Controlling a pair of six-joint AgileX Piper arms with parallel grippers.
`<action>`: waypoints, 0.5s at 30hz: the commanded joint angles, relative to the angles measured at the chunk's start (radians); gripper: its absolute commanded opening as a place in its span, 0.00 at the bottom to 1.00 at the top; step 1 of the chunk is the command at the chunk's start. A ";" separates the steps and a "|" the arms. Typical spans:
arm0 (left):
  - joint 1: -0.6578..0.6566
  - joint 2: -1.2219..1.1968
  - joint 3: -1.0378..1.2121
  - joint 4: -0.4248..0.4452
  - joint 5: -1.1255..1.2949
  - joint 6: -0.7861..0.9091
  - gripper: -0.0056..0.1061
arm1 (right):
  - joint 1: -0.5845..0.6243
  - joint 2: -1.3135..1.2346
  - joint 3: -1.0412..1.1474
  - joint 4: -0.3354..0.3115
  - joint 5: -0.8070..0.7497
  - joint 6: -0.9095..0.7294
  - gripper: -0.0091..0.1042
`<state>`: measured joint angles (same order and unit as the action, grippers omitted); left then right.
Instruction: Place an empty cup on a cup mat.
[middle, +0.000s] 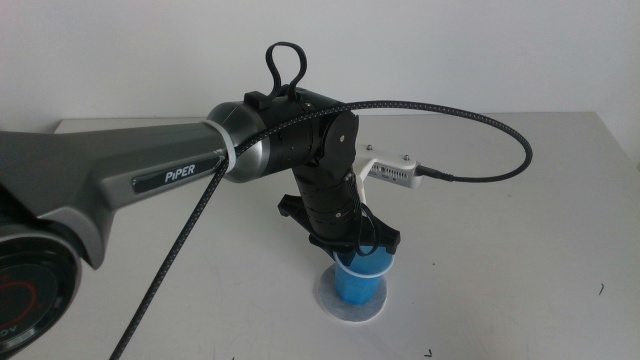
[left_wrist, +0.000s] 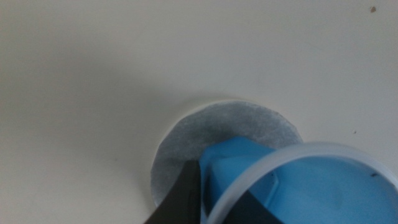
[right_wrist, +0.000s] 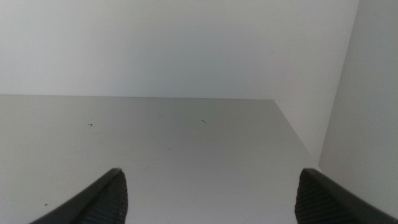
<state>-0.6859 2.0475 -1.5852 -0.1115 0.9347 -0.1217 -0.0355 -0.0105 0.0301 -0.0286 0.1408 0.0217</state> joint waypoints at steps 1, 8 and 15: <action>-0.005 -0.053 -0.029 -0.022 0.015 0.011 0.13 | 0.000 -0.026 -0.008 -0.014 -0.075 -0.005 0.91; -0.005 -0.066 -0.029 -0.020 0.046 0.052 0.55 | 0.000 -0.026 -0.008 -0.014 -0.075 -0.005 0.91; -0.002 -0.127 -0.030 -0.032 0.051 0.122 0.99 | 0.000 -0.026 -0.008 -0.014 -0.075 -0.005 0.91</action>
<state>-0.6859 2.0060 -1.5852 -0.1225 0.9882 -0.0186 -0.0355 -0.0105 0.0301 -0.0286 0.1408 0.0217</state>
